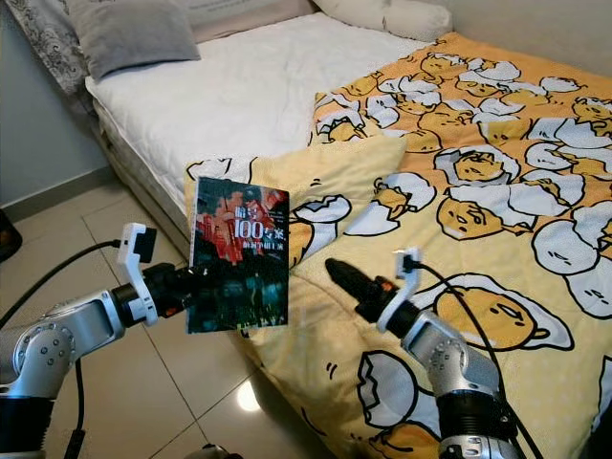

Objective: Clean up the room

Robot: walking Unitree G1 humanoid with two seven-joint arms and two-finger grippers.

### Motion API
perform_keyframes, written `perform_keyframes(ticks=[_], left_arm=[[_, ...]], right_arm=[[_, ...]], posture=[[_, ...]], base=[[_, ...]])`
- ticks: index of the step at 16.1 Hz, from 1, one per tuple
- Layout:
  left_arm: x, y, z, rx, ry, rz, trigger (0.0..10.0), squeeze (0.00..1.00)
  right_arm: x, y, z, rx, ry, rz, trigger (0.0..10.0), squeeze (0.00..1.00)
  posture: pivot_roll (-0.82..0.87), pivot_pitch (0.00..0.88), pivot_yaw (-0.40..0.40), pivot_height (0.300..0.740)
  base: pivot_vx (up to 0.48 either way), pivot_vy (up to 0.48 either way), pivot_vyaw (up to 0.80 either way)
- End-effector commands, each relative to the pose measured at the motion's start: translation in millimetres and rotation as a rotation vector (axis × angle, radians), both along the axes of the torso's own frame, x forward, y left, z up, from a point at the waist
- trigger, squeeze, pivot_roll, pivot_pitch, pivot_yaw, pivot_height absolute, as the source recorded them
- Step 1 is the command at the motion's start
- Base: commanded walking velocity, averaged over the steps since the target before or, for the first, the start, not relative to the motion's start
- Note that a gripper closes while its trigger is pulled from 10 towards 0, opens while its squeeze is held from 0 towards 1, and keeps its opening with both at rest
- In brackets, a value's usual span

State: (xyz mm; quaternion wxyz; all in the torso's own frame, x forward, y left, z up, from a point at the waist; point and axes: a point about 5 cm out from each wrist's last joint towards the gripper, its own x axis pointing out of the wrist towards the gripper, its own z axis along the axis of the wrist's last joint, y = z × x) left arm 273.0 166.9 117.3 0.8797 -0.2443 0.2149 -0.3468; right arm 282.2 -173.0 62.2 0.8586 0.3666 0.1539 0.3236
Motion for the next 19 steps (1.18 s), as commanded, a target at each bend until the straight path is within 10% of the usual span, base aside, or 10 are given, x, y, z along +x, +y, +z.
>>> perform_keyframes(ticks=[1, 6, 7, 8, 12, 15, 19], left_arm=[[4.1, 2.6, 15, 0.019, -0.086, 0.033, 0.0, 0.0], [5.3, 11.9, 20, 0.149, -0.159, 0.182, 0.7, 0.0], [5.2, 12.3, 23, 0.212, -0.165, 0.238, 5.3, 0.0], [4.7, 10.1, 25, 0.285, -0.196, 0.264, 10.0, 0.0], [2.2, 0.8, 24, 0.414, -0.26, 0.322, 10.0, 0.0], [0.1, 5.1, 11, 0.673, -0.309, 0.338, 10.0, 0.0], [7.2, 13.2, 17, 0.653, -0.328, 0.441, 10.0, 0.0]], right_arm=[[0.8, -6.2, 0, -0.033, -0.007, -0.061, 10.0, 1.0], [-4.5, -0.1, 20, -0.074, -0.129, -0.179, 10.0, 1.0], [-0.1, 3.9, 26, -0.135, -0.134, -0.293, 10.0, 0.07], [3.1, 5.8, 28, -0.209, -0.117, -0.378, 10.0, 0.0], [3.6, 6.2, 33, -0.372, -0.115, -0.502, 10.0, 0.0], [0.3, 15.2, 31, -0.485, -0.103, -0.528, 10.0, 0.0], [1.7, 18.5, 19, -0.612, -0.052, -0.509, 10.0, 0.0]], posture=[[-0.06, 0.0, 0.063, 0.74], [-0.07, 0.0, 0.052, 0.74], [-0.07, 0.0, 0.057, 0.74], [-0.07, 0.0, 0.057, 0.74], [-0.06, 0.0, 0.037, 0.74], [-0.04, 0.0, -0.004, 0.74], [-0.01, 0.0, -0.027, 0.74]], base=[[0.0, 0.0, 0.0], [0.0, 0.0, 0.0], [0.0, 0.0, 0.0], [0.0, 0.0, 0.0], [0.0, 0.0, 0.0], [0.0, 0.0, 0.0], [0.0, 0.0, -0.4]])
